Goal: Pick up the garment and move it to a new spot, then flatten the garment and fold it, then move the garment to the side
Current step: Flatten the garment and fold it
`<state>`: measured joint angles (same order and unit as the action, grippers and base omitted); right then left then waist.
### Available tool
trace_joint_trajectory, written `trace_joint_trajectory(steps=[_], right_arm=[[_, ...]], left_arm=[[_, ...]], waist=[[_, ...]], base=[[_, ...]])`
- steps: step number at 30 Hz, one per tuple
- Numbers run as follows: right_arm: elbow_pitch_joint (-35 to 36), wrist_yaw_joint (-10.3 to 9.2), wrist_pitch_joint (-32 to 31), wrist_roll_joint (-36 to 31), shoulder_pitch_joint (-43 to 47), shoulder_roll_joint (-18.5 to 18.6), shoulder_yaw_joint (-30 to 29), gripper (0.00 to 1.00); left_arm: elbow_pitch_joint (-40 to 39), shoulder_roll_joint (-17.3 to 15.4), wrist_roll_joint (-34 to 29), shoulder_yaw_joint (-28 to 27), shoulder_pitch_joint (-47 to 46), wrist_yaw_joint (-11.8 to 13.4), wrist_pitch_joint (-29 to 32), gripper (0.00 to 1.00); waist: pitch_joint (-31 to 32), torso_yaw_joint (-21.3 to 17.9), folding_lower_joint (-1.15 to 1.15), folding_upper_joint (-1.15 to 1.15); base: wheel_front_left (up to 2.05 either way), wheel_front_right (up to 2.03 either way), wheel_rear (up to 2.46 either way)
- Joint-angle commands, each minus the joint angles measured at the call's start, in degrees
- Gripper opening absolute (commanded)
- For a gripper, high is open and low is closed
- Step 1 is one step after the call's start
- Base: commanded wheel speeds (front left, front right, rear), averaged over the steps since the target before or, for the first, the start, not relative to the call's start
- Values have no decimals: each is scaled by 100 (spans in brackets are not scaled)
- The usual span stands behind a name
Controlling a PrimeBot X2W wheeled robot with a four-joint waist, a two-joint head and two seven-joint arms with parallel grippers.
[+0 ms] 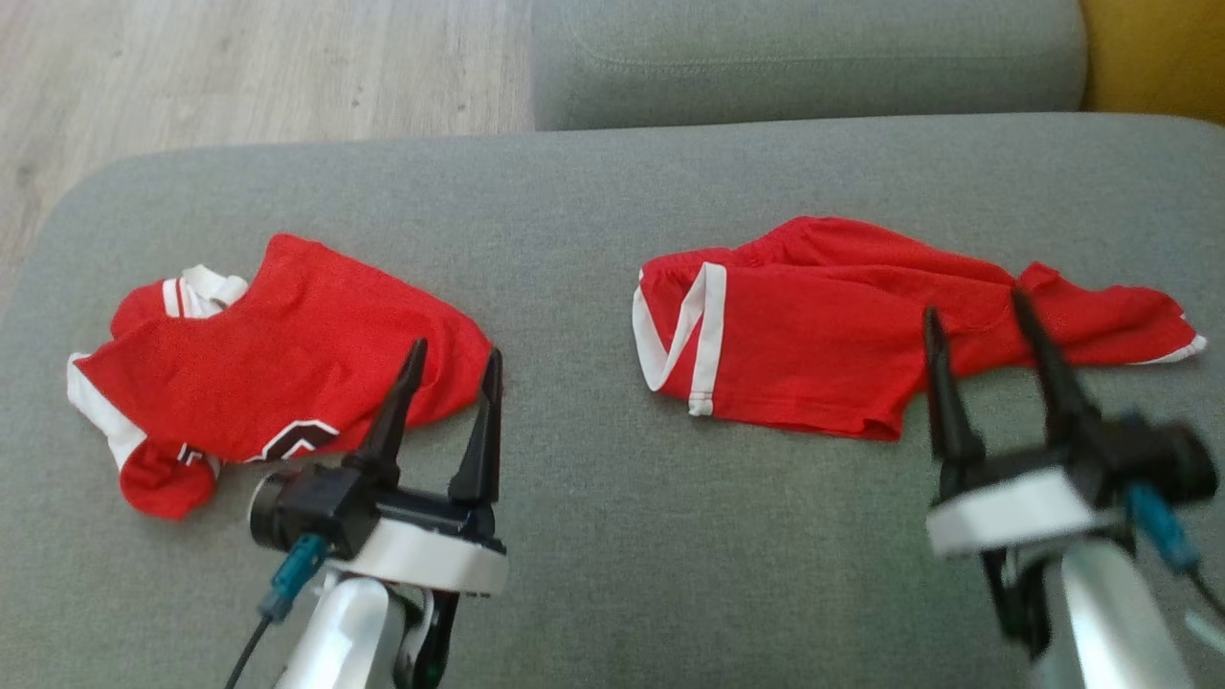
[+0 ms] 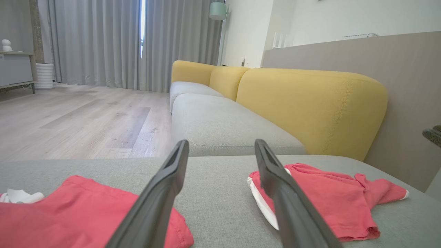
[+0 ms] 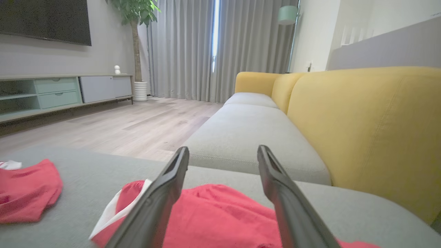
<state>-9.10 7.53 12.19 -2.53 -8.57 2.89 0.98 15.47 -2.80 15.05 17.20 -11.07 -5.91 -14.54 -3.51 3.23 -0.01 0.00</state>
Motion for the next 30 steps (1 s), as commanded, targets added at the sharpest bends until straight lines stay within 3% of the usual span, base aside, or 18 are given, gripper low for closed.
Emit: trace_joint_trajectory(steps=[1, 7, 14, 17, 25, 30], right_arm=[[306, -4, 127, 234, 167, 2, 208, 100], [393, -4, 222, 485, 799, 0, 286, 100], [332, -4, 233, 415, 726, -1, 335, 100], [231, -4, 26, 104, 536, -1, 629, 100], [-524, -4, -559, -446, -2, -1, 1551, 100], [-1241, -4, -723, -617, -395, -1, 1576, 100]], left_arm=[[-125, -8, -21, -151, -33, -30, -46, 100], [-116, -8, 15, -236, 139, -21, -46, 100], [-154, -8, 51, -232, 176, -1, -46, 100], [-167, -8, 47, -194, 82, -7, -46, 100], [-268, -8, 176, -64, -33, 9, -46, 100], [-279, -8, 235, 112, -69, 20, -46, 100]], waist=[[73, 10, 1, 0], [84, -34, 1, 0], [10, 28, 1, 0], [-94, 155, 1, 0], [-296, 473, 1, 0], [-427, 740, 1, 0]], base=[[0, 0, 0], [0, 0, 0], [0, 0, 0], [0, 0, 0], [0, 0, 0], [0, 0, 0]])
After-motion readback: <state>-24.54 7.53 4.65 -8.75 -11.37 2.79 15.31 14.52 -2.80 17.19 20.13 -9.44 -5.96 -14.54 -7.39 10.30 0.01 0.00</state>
